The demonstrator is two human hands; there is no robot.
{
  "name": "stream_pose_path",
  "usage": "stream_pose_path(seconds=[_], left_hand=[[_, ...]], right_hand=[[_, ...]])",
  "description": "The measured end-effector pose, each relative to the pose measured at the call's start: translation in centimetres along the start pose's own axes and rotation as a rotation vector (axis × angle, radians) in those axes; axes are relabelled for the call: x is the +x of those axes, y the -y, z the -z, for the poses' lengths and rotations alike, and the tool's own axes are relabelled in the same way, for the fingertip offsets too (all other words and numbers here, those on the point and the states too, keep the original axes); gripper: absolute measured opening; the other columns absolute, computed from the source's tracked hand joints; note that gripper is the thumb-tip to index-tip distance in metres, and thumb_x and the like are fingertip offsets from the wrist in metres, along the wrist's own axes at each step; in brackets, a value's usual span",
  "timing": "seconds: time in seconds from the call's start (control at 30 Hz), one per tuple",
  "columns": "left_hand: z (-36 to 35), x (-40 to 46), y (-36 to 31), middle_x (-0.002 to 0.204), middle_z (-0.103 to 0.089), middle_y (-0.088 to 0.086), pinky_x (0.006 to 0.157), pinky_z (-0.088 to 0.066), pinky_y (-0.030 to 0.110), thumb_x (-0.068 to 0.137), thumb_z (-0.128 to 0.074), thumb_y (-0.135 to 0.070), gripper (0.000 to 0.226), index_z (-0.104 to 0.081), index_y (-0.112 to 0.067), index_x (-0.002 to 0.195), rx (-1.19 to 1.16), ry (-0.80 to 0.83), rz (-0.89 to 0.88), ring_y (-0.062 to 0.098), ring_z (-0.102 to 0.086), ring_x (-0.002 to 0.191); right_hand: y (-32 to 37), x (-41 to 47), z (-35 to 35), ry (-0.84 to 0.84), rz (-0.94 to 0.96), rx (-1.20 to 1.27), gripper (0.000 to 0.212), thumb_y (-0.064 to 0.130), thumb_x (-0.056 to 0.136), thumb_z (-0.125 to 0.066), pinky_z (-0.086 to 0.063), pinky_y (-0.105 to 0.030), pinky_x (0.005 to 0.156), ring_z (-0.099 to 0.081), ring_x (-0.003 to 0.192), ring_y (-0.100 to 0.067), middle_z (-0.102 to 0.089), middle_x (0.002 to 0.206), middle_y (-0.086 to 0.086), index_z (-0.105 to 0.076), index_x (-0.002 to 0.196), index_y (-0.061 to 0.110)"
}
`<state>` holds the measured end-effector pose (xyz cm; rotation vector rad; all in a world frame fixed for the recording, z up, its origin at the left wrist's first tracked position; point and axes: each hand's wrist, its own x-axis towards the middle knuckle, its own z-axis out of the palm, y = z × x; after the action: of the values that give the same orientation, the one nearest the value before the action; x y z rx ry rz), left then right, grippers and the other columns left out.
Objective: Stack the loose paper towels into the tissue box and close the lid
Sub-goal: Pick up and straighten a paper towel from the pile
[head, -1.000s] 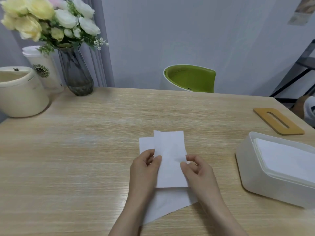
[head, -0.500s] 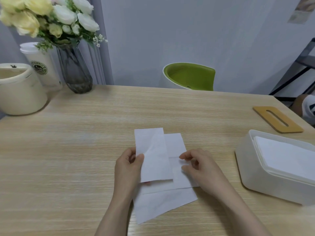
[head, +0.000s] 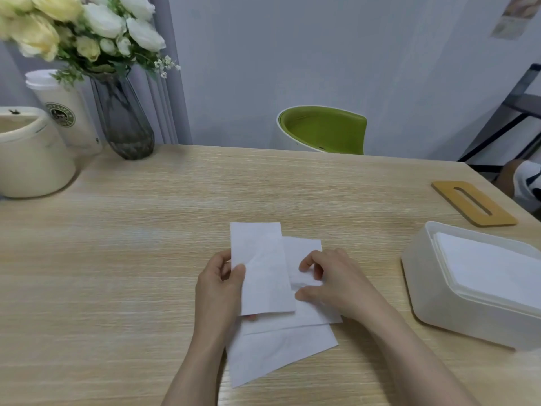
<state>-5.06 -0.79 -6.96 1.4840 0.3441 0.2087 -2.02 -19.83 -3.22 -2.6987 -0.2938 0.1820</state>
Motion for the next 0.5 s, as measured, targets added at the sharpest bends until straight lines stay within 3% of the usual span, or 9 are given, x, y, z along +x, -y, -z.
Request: stream_pose_path(seconds=[0.07, 0.17, 0.27, 0.5], left_hand=[[0.1, 0.1, 0.1, 0.083, -0.073, 0.002, 0.044, -0.052, 0.029, 0.092, -0.057, -0.001, 0.029, -0.066, -0.029, 0.095, -0.008, -0.004, 0.008, 0.021, -0.069, 0.073], [0.2, 0.1, 0.3, 0.075, -0.071, -0.002, 0.055, -0.054, 0.039, 0.092, -0.057, -0.004, 0.026, -0.066, -0.027, 0.099, 0.009, -0.001, 0.006, 0.019, -0.067, 0.071], [0.2, 0.1, 0.3, 0.066, -0.067, -0.01, 0.049, -0.048, 0.024, 0.092, -0.057, -0.004, 0.025, -0.065, -0.026, 0.101, -0.003, -0.007, -0.005, 0.008, -0.063, 0.062], [0.9, 0.3, -0.2, 0.066, -0.068, -0.007, 0.038, -0.051, 0.032, 0.091, -0.055, 0.002, 0.026, -0.064, -0.022, 0.098, -0.058, -0.053, 0.033, 0.013, -0.066, 0.053]], right_hand=[[-0.2, 0.0, -0.2, -0.046, 0.001, -0.019, 0.044, 0.048, 0.074, -0.072, -0.031, -0.026, 0.085, -0.037, 0.1, -0.009, -0.046, 0.096, 0.013, -0.053, 0.11, 0.032], [-0.9, -0.2, -0.3, -0.165, -0.009, -0.041, 0.047, 0.051, 0.078, -0.066, -0.029, -0.028, 0.093, -0.036, 0.11, -0.009, -0.044, 0.107, 0.015, -0.051, 0.119, 0.033], [-1.5, -0.2, -0.2, -0.229, -0.029, -0.063, 0.041, 0.043, 0.084, -0.063, -0.024, -0.026, 0.085, -0.035, 0.112, -0.01, -0.046, 0.112, 0.014, -0.052, 0.122, 0.031], [-0.7, 1.0, -0.5, -0.143, 0.087, -0.02, 0.026, 0.036, 0.085, -0.065, -0.022, -0.024, 0.087, -0.032, 0.11, -0.008, -0.047, 0.108, 0.014, -0.061, 0.111, 0.032]])
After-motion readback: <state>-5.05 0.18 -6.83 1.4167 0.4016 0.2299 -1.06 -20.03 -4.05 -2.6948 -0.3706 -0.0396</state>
